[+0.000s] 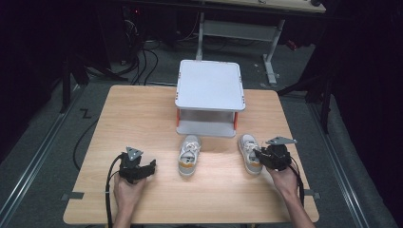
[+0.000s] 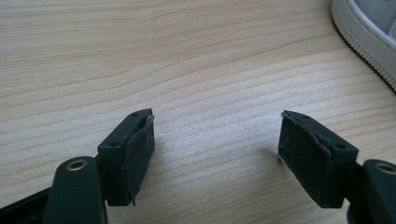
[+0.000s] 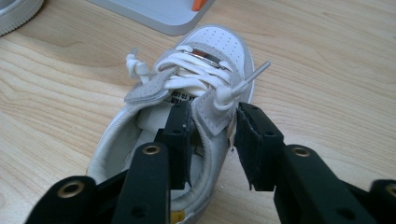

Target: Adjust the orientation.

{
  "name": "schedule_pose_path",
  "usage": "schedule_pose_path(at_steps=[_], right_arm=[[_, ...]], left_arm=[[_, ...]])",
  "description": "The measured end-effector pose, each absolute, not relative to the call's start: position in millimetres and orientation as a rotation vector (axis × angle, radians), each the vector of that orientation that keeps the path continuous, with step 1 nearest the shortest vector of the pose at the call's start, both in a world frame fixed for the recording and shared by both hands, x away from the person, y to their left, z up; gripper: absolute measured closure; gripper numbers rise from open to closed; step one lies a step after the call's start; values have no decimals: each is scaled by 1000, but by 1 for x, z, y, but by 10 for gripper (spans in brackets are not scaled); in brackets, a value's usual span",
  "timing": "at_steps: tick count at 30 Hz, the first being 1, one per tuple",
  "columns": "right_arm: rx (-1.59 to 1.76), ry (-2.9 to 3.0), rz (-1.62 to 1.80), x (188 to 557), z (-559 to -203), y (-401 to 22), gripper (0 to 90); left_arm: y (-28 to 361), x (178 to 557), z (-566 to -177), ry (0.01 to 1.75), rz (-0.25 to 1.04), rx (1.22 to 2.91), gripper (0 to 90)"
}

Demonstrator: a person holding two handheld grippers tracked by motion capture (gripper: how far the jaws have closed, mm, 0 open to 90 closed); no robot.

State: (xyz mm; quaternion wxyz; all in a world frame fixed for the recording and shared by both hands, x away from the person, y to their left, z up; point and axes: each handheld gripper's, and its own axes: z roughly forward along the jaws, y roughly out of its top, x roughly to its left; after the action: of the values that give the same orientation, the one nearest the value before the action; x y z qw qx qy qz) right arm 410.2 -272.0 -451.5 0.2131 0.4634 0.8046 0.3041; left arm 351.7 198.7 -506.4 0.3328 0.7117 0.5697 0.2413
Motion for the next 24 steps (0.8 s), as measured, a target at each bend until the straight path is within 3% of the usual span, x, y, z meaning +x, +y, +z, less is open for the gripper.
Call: schedule_pose_path(at_steps=[7,24], right_arm=[[1231,2191,764,405,-447,-268,787],[1163,2206,774,381,-432,-245,812]], left_arm=[[197,352,-506,1486,645,1877,273],[196,352,-506,1490,655,1880,273]])
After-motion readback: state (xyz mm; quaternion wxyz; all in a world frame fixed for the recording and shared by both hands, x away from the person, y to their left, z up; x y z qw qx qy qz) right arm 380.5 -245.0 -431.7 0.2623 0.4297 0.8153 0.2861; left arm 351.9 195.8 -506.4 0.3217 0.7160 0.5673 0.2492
